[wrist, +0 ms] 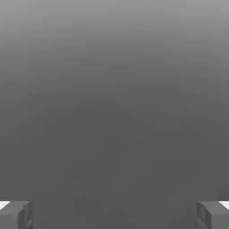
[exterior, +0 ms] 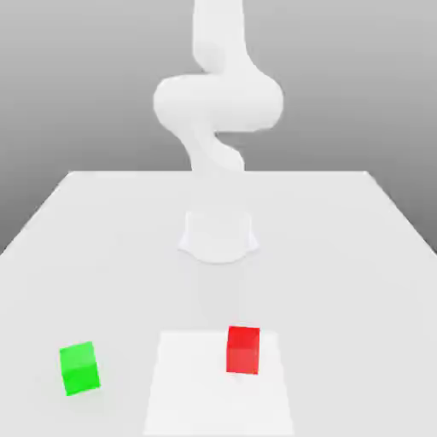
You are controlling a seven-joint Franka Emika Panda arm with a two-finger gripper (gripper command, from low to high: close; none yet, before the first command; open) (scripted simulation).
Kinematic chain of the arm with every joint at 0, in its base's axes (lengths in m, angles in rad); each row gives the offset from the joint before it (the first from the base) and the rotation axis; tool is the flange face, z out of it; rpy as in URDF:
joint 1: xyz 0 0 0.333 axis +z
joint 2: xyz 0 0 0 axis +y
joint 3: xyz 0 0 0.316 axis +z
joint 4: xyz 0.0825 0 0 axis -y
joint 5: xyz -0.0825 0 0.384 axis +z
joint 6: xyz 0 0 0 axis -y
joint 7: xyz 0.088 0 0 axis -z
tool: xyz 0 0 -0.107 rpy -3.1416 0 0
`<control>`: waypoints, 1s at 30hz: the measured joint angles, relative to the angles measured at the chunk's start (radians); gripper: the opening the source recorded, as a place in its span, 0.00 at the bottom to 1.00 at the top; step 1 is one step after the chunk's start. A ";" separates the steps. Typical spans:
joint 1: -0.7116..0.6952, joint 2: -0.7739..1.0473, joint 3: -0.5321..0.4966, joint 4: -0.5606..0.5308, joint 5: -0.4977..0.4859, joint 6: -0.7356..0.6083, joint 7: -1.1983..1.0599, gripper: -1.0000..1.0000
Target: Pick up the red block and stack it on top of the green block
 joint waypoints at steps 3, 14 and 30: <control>0.072 0.083 -0.067 -0.053 0.020 0.051 -0.157 0.50; 0.289 0.386 -0.238 -0.238 0.086 0.228 -0.701 0.50; 0.381 0.744 -0.277 -0.459 -0.003 0.478 -1.256 0.50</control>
